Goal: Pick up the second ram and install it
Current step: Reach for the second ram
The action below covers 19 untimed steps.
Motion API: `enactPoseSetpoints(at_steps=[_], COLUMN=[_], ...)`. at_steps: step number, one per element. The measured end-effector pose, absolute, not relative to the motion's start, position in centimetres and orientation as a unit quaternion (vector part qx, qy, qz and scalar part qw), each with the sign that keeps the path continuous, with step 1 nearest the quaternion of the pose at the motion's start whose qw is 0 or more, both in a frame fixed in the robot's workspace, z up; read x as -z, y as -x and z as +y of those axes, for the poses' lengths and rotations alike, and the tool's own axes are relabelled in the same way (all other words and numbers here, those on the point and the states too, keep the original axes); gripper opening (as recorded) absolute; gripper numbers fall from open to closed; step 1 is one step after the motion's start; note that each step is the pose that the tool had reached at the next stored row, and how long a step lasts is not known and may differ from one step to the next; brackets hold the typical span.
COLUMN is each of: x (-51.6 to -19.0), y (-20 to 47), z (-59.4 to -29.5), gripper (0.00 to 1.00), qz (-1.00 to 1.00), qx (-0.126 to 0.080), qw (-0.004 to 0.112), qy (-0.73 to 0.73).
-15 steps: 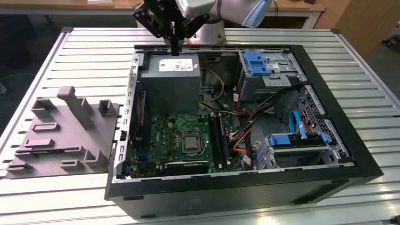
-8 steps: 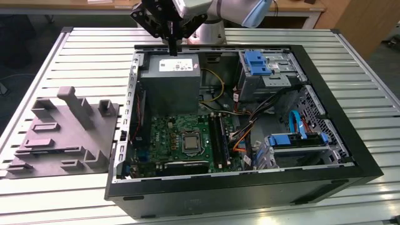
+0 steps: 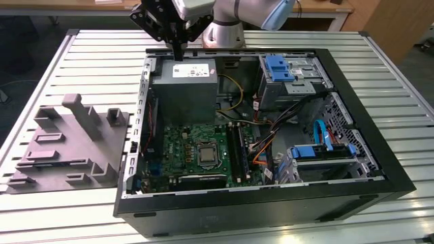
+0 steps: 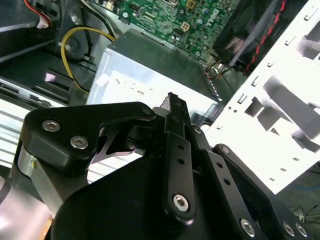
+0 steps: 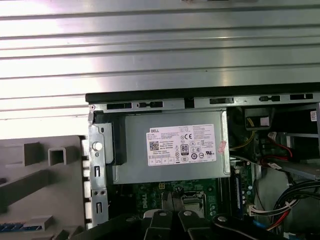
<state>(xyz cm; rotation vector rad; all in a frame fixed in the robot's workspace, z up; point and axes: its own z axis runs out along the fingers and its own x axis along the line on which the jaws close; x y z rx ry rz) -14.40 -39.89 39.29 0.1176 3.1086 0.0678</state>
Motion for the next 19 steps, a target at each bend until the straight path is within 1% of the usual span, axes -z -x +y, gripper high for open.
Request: enactPoseSetpoints(at_steps=[19], x=[-39.2], y=[18.6], z=[-39.9], gripper=[0.1], qz=[0.999], qx=[-0.022], qw=[0.017], qy=[-0.038])
